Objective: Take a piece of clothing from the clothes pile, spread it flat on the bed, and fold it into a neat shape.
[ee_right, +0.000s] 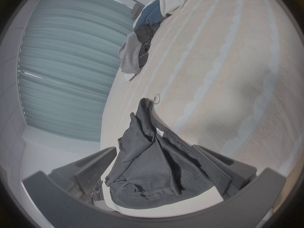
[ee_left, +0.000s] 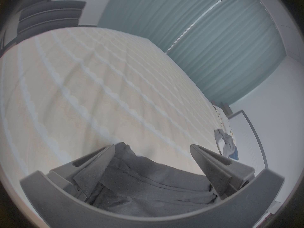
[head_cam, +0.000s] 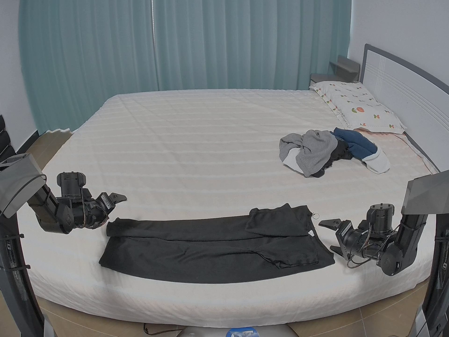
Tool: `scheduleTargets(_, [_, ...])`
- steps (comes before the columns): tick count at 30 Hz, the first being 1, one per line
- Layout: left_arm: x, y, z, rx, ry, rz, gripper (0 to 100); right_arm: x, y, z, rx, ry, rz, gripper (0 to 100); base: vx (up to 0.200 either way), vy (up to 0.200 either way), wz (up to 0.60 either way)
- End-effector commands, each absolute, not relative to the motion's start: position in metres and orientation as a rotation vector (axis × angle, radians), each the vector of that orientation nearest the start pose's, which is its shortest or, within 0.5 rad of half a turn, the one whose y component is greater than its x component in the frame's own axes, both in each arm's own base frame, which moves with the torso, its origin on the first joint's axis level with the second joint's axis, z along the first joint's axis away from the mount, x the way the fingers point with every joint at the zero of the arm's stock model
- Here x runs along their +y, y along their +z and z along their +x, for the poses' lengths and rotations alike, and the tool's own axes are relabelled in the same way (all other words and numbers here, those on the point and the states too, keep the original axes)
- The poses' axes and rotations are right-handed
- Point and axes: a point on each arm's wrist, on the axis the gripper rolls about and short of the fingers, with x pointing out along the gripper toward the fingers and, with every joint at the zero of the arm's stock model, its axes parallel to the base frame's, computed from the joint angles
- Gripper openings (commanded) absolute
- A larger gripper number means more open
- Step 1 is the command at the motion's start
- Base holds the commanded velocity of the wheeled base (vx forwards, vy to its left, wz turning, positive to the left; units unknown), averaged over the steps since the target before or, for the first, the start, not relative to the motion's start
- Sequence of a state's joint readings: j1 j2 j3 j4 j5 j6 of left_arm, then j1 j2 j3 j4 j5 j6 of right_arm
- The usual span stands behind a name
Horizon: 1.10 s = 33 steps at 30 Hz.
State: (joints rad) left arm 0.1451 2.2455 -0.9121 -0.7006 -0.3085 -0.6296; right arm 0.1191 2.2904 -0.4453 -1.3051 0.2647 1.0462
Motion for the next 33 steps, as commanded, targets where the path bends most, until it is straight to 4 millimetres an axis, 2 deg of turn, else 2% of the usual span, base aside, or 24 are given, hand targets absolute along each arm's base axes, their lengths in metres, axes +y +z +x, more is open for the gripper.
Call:
scheduleTargets(1, [0.058,0.020,0.390,0.684,-0.007,-0.689,100,0.043,-0.016,0.307,0.692,0.056,1.046,100,0.000,0.000,0.00])
scheduleTargets(3, [0.062,0.016,0.387,0.717,-0.010,-0.632,100,0.043,-0.016,0.307,0.692,0.056,1.046,100,0.000,0.000,0.00])
scheduleTargets(11, [0.065,0.002,0.385,0.771,-0.013,-0.585,100,0.045,-0.017,0.306,0.698,0.060,1.041,100,0.000,0.000,0.00])
scheduleTargets(25, [0.065,-0.008,0.390,0.781,-0.013,-0.586,100,0.046,-0.017,0.306,0.692,0.068,1.036,100,0.000,0.000,0.00])
scheduleTargets(26, [0.065,-0.007,0.390,0.778,-0.012,-0.585,0,0.046,-0.017,0.306,0.691,0.067,1.036,100,0.000,0.000,0.00])
scheduleTargets(31, [0.065,-0.004,0.390,0.768,-0.005,-0.582,0,0.046,-0.017,0.306,0.694,0.067,1.036,100,0.000,0.000,0.00])
scheduleTargets(33, [0.066,0.004,0.388,0.753,-0.001,-0.585,0,0.046,-0.017,0.306,0.693,0.066,1.036,100,0.000,0.000,0.00])
